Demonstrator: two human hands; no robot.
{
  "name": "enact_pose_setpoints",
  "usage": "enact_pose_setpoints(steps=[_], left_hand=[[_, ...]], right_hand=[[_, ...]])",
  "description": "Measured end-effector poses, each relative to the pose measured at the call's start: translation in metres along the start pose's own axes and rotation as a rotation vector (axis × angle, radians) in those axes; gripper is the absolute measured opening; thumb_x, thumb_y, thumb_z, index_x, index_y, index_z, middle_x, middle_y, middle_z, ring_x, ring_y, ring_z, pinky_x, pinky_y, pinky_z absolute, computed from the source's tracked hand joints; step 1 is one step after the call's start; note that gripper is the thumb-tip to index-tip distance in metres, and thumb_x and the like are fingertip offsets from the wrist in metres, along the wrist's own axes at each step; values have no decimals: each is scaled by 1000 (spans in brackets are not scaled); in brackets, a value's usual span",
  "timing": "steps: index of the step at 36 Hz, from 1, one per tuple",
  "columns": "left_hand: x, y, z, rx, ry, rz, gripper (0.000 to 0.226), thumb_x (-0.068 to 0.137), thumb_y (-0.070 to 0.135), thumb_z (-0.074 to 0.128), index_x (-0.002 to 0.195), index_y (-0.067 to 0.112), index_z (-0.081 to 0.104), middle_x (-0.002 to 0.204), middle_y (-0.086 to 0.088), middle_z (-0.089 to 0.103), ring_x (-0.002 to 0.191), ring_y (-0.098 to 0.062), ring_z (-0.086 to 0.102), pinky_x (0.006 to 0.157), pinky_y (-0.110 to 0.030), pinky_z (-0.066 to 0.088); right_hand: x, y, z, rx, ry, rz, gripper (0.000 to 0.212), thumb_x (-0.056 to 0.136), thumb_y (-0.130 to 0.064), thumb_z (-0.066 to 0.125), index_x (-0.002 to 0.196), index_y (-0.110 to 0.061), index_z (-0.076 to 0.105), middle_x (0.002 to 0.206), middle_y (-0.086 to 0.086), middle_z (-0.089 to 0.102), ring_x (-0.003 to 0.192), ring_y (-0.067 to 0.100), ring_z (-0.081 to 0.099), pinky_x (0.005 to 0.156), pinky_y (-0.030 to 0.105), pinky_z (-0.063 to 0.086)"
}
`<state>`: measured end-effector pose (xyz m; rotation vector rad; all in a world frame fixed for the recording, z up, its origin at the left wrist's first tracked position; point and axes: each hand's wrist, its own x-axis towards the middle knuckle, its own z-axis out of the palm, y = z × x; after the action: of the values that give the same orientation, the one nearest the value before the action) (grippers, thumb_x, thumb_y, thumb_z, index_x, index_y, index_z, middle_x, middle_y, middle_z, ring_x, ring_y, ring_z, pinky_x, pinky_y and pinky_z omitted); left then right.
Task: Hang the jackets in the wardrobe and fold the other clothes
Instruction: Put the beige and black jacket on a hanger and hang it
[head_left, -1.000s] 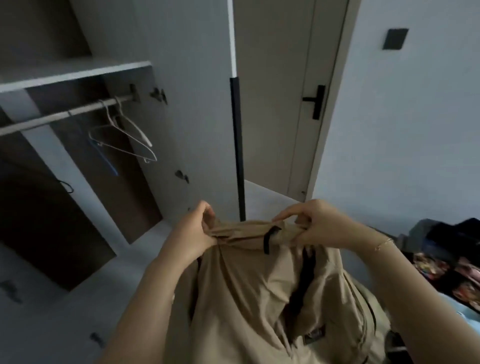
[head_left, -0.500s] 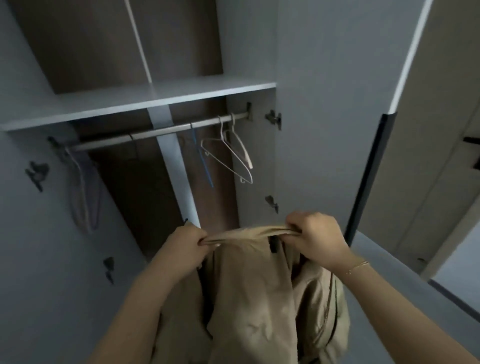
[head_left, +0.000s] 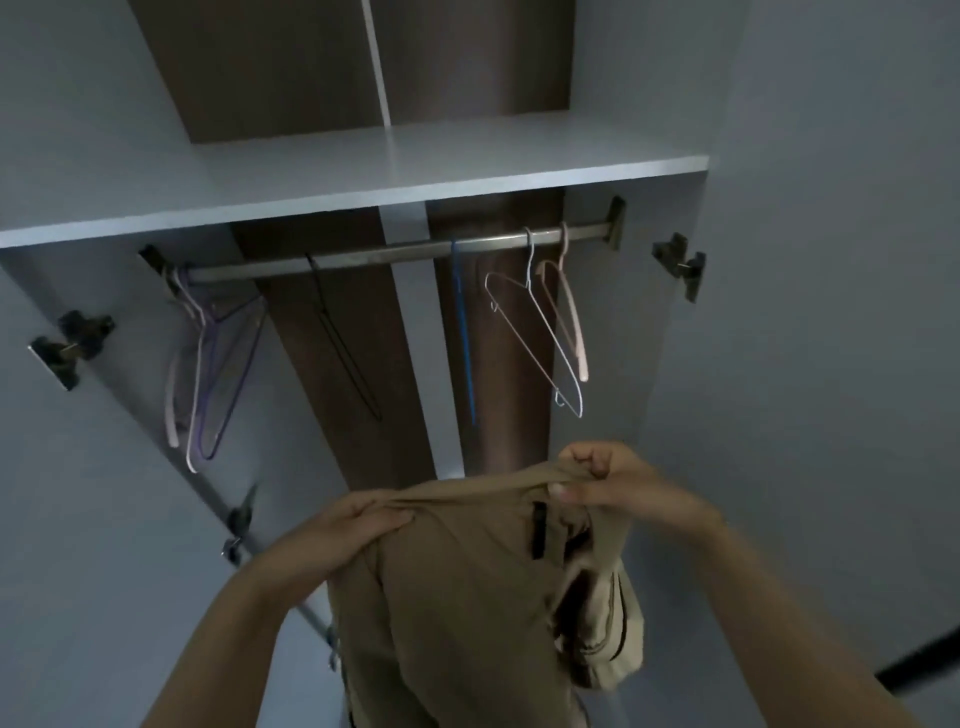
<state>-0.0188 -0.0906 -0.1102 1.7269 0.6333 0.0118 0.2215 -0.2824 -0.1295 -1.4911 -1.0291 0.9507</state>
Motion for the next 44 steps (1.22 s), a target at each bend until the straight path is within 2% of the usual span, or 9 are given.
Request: enact_pose_setpoints(steps=[4, 9, 15, 20, 28, 31, 34, 37, 44], left_hand=[[29, 10, -11, -184, -21, 115, 54, 57, 61, 82, 99, 27, 76, 103, -2, 74, 94, -15, 70, 74, -18, 54], [71, 30, -19, -58, 152, 344, 32, 81, 57, 51, 65, 30, 57, 65, 8, 53, 62, -2, 52, 58, -12, 41], [116, 46, -22, -90, 197, 576, 28, 89, 45, 49, 66, 32, 60, 63, 16, 56, 61, 8, 52, 57, -5, 39], [148, 54, -16, -131, 85, 570, 29, 88, 49, 52, 68, 29, 61, 65, 14, 56, 63, 3, 54, 59, -8, 41], [182, 62, -15, -95, 97, 499, 36, 89, 52, 53, 71, 22, 62, 69, 6, 58, 68, -5, 57, 64, -13, 44], [186, 59, -16, -102, 149, 471, 38, 87, 48, 51, 78, 14, 64, 73, -3, 61, 66, -7, 60, 61, -11, 46], [189, 60, -17, -81, 183, 459, 42, 86, 45, 51, 83, 6, 63, 76, -8, 60, 66, -8, 60, 61, -11, 47], [190, 58, -20, -55, 219, 456, 43, 85, 44, 51, 82, 2, 62, 76, -7, 59, 66, -7, 59, 61, -11, 46], [190, 47, -29, -26, 318, 396, 32, 86, 44, 50, 81, 16, 64, 78, 6, 64, 68, -2, 61, 62, -7, 46]], right_hand=[[36, 6, -5, 79, 159, -2, 19, 75, -41, 76, 74, -23, 71, 68, -5, 67, 60, 4, 61, 57, 14, 47], [79, 4, -3, 58, 308, -7, 24, 90, -24, 63, 67, -21, 66, 62, -8, 64, 57, 1, 58, 58, 12, 45], [113, -4, -14, -60, 456, 89, 27, 98, -24, 53, 74, -19, 64, 72, -3, 64, 65, 4, 58, 64, 16, 43], [141, -18, -60, -284, 771, 54, 11, 95, -13, 56, 97, -8, 66, 89, 9, 65, 82, 18, 59, 74, 28, 44], [231, 3, -133, -265, 877, 285, 70, 92, -27, 63, 146, -2, 26, 144, 19, 41, 131, 31, 43, 99, 25, 33], [255, 13, -145, -113, 949, 287, 51, 90, -18, 65, 133, 1, 43, 120, 15, 56, 112, 26, 53, 81, 15, 38], [275, 11, -151, -32, 929, 260, 12, 90, -6, 59, 100, 1, 60, 72, 8, 50, 66, 18, 50, 49, 9, 36], [291, 0, -152, 37, 899, 246, 28, 91, -7, 59, 63, -4, 52, 58, 8, 44, 38, 9, 44, 37, 15, 35], [285, -4, -145, -22, 967, 47, 38, 89, -12, 62, 57, -13, 41, 53, 4, 35, 49, 16, 31, 52, 31, 25]])
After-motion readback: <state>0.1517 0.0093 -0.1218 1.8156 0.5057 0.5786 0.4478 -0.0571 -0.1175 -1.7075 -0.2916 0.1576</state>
